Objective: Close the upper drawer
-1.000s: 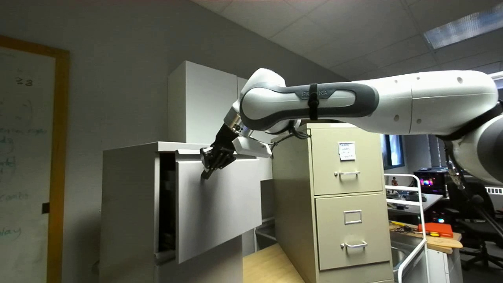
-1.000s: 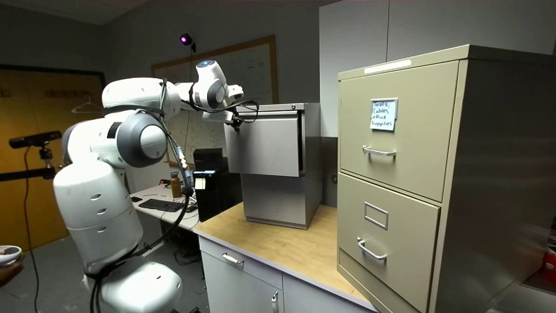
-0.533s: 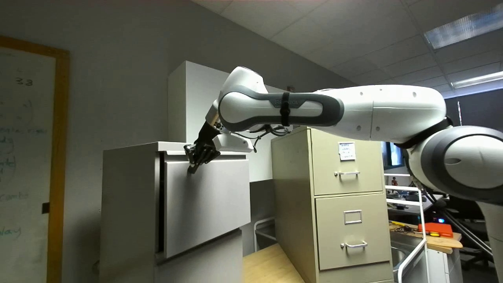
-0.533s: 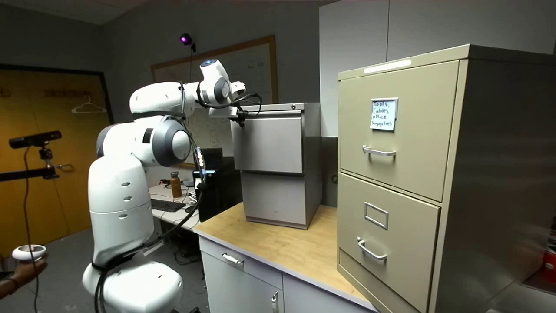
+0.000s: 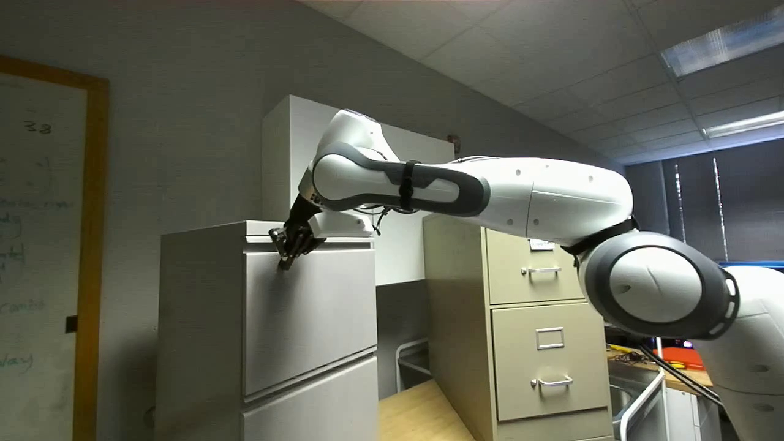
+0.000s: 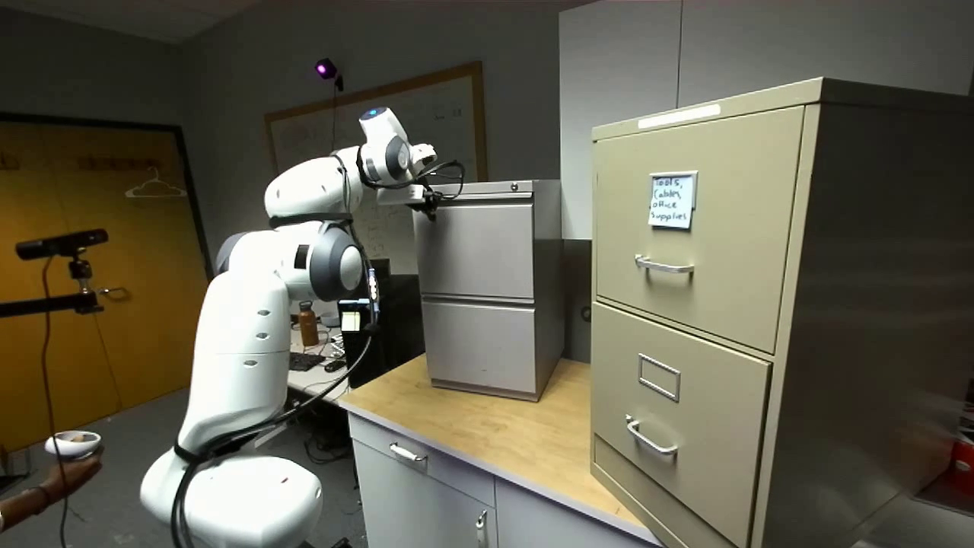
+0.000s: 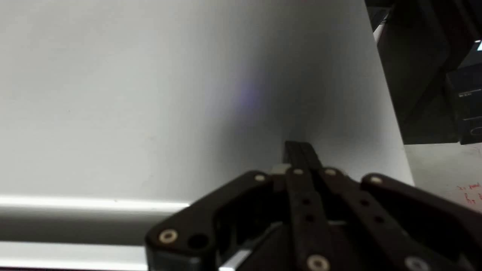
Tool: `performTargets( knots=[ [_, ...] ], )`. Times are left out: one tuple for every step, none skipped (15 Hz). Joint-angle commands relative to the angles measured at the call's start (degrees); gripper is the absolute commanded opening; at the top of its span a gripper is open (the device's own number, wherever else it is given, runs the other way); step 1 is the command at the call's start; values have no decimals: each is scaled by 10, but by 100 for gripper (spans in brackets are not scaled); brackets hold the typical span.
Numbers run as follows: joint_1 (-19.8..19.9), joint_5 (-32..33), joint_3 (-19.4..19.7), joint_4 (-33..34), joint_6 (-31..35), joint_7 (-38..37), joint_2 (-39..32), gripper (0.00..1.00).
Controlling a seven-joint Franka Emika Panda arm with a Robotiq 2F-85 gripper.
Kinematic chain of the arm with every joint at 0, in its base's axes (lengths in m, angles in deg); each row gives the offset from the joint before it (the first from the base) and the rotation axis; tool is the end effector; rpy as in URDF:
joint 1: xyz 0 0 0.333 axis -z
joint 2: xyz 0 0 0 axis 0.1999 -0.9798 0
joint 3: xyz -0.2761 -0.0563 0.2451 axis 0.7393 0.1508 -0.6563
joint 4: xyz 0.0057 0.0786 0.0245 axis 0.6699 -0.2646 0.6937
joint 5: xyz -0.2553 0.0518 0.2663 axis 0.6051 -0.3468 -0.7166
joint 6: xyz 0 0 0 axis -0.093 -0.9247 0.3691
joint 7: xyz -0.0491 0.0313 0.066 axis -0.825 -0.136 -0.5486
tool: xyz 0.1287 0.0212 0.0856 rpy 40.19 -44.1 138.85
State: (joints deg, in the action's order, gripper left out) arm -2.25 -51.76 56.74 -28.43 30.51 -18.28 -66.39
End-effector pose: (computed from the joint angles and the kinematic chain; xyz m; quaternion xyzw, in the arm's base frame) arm 0.6500 0.2335 0.7773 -0.9264 -0.1051 -0.3606 0.0260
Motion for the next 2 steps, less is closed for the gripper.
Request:
performTargets(
  knots=[
    [-26,28,5,137,-58,-20,-81,0],
    [-30,30,6,159,-76,-21,-94,0]
  ],
)
